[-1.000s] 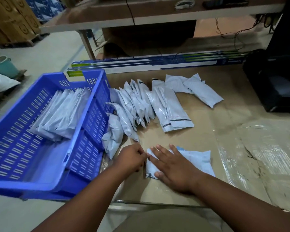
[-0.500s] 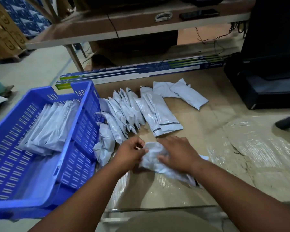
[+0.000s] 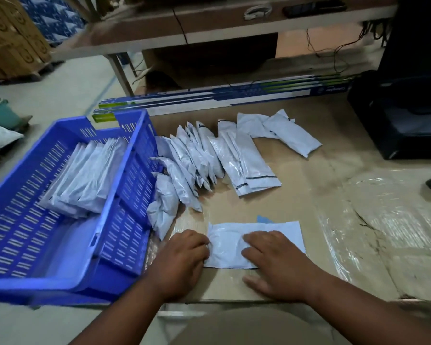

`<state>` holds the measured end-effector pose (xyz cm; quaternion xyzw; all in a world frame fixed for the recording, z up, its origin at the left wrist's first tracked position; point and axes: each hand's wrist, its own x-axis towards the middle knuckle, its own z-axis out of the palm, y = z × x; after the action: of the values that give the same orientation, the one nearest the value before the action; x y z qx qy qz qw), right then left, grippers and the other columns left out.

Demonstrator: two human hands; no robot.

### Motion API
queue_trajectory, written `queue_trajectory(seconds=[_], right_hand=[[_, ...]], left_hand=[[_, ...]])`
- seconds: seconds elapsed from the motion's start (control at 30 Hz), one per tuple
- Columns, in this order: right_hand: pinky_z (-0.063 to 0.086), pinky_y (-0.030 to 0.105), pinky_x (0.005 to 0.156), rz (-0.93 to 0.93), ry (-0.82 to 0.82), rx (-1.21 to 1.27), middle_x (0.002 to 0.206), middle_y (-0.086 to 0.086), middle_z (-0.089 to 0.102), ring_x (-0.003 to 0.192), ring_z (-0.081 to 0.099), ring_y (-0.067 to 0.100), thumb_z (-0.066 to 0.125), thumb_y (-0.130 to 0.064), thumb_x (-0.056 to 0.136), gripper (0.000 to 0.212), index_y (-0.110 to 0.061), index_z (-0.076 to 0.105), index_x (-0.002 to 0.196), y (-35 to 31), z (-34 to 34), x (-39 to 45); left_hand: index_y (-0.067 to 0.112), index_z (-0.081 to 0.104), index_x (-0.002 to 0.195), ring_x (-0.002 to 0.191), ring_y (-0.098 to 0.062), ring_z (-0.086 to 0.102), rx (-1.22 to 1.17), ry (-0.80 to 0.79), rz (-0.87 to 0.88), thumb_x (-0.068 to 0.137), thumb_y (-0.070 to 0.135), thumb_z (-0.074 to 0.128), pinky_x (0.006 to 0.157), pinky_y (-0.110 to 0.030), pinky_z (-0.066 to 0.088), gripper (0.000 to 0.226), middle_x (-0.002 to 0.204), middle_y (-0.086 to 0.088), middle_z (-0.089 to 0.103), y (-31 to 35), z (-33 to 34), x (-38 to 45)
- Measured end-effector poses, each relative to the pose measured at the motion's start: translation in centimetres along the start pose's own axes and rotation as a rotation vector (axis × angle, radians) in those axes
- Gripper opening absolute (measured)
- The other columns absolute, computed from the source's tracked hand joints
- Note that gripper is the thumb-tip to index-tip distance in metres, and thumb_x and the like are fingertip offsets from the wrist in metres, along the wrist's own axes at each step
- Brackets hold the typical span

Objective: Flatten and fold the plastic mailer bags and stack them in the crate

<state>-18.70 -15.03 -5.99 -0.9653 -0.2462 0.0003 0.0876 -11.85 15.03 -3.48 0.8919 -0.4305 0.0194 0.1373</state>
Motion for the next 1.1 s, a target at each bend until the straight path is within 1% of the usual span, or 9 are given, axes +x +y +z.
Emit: queue_trajectory(seconds=[0.1,0.23,0.3,0.4,0.57,0.7,0.87,1.0,1.1], right_hand=[[0.041,0.050,0.115,0.037,0.107,0.039,0.147,0.007,0.057,0.134,0.054,0.028,0.054,-0.061,0.100,0.049,-0.022,0.067,0.126,-0.5,-0.3,0.3],[0.027,0.051,0.127,0.204,0.132,0.061,0.162,0.007,0.044,0.149,0.040,0.026,0.041,-0.054,0.107,0.052,-0.022,0.056,0.146,-0.9,-0.4,2.5],[0.022,0.052,0.129,0.236,0.071,0.056,0.169,0.008,0.032,0.156,0.031,0.027,0.035,-0.053,0.108,0.059,-0.019,0.044,0.157,-1.0,0.8,3.0],[0.007,0.050,0.131,0.214,-0.034,0.030,0.177,0.005,0.006,0.163,0.005,0.021,0.025,-0.057,0.110,0.070,-0.019,0.019,0.168,-0.8,2.9,2.7],[0.004,0.049,0.129,0.220,-0.049,0.010,0.177,0.003,0.003,0.163,0.000,0.020,0.021,-0.060,0.110,0.072,-0.019,0.016,0.169,-0.6,3.2,2.4],[0.000,0.048,0.129,0.219,-0.058,0.034,0.177,0.001,-0.002,0.163,-0.007,0.017,0.018,-0.062,0.109,0.073,-0.021,0.011,0.169,-0.6,2.9,2.2],[0.002,0.045,0.132,0.280,0.006,0.158,0.177,-0.001,0.001,0.163,-0.006,0.013,0.012,-0.056,0.108,0.070,-0.021,0.017,0.169,-0.2,1.2,2.5],[0.001,0.042,0.132,0.293,0.050,0.127,0.177,0.002,0.010,0.163,0.003,0.015,0.018,-0.050,0.109,0.066,-0.019,0.022,0.167,-0.6,-0.2,3.2],[0.005,0.046,0.132,0.263,0.077,0.070,0.175,0.008,0.020,0.162,0.012,0.022,0.026,-0.047,0.109,0.064,-0.015,0.030,0.164,-1.7,-0.9,4.1]], left_hand=[[0.021,0.070,0.103,0.109,-0.020,0.058,-0.018,0.104,-0.024,0.091,0.017,0.067,0.091,-0.041,0.049,0.013,0.120,0.003,0.062,0.8,-0.4,-0.6],[0.011,0.066,0.138,0.137,-0.024,0.054,0.019,0.188,-0.072,0.102,0.030,0.064,0.119,-0.037,0.040,0.041,0.144,-0.007,0.061,2.6,1.4,1.4],[0.007,0.059,0.148,0.148,-0.029,0.046,0.092,0.088,-0.076,0.106,0.041,0.056,0.123,-0.047,0.037,0.054,0.155,-0.013,0.055,3.3,3.3,2.6],[0.010,0.038,0.163,0.162,-0.025,0.022,0.170,-0.116,-0.152,0.110,0.059,0.034,0.125,-0.060,0.028,0.072,0.171,-0.010,0.034,3.5,5.1,2.9],[0.012,0.018,0.169,0.165,-0.022,-0.003,0.222,-0.209,-0.371,0.103,0.079,0.017,0.128,-0.065,0.007,0.094,0.178,-0.007,0.005,2.1,5.4,1.6],[0.014,0.007,0.170,0.163,-0.018,-0.015,0.199,-0.169,-0.434,0.103,0.074,0.003,0.131,-0.058,0.005,0.091,0.178,-0.005,-0.010,1.1,4.2,0.7],[0.010,0.024,0.168,0.165,-0.019,0.003,0.078,0.042,-0.277,0.112,0.049,0.032,0.133,-0.042,0.014,0.069,0.178,-0.009,0.010,1.9,3.2,3.0],[0.008,0.017,0.169,0.165,-0.022,-0.004,0.098,-0.094,-0.235,0.111,0.051,0.025,0.132,-0.048,0.017,0.072,0.178,-0.011,0.001,2.7,5.8,4.6],[0.008,0.015,0.169,0.165,-0.023,-0.004,0.120,-0.140,-0.266,0.111,0.050,0.017,0.130,-0.049,0.016,0.072,0.178,-0.012,0.002,2.9,7.3,4.2]])
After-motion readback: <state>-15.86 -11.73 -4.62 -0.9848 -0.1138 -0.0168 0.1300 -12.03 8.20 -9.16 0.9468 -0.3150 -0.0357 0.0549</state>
